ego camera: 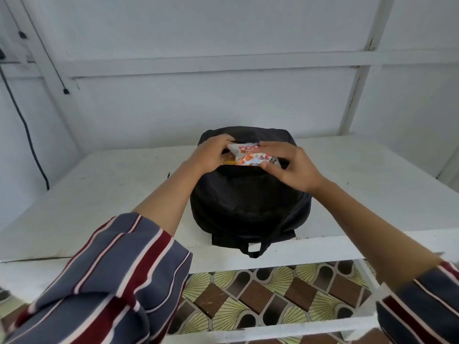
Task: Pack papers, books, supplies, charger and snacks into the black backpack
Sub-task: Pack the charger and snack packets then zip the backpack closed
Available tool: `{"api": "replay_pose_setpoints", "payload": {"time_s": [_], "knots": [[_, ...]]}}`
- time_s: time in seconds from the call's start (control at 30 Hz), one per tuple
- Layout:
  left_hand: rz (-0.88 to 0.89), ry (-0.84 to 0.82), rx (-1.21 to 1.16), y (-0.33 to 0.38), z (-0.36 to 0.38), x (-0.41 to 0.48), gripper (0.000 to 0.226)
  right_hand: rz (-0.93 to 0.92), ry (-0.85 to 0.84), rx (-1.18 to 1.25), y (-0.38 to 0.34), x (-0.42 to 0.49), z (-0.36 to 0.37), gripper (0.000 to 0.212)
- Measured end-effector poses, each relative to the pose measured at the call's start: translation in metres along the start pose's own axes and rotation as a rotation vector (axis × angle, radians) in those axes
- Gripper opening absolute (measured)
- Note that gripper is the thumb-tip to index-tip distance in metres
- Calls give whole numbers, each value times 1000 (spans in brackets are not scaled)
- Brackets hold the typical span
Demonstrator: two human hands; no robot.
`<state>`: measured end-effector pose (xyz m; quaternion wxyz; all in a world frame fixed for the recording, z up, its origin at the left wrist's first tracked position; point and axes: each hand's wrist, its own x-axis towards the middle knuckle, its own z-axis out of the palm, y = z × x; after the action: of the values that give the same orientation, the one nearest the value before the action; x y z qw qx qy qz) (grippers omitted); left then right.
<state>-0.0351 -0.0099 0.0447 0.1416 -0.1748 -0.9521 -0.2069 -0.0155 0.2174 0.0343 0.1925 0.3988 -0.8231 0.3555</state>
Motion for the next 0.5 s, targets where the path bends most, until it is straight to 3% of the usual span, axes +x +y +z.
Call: {"api": "replay_pose_setpoints", "payload": {"time_s": [0.1,0.33,0.5], "knots": [[34,10,-4,0,2,5,46,-64,-78,-148,10,-4,12,37],[52,126,-21,-1,3,13,41,-93,-55,-393,29,3,17,30],[68,129,-33,1,1,9,40,-69,96,-618,32,6,27,21]]}}
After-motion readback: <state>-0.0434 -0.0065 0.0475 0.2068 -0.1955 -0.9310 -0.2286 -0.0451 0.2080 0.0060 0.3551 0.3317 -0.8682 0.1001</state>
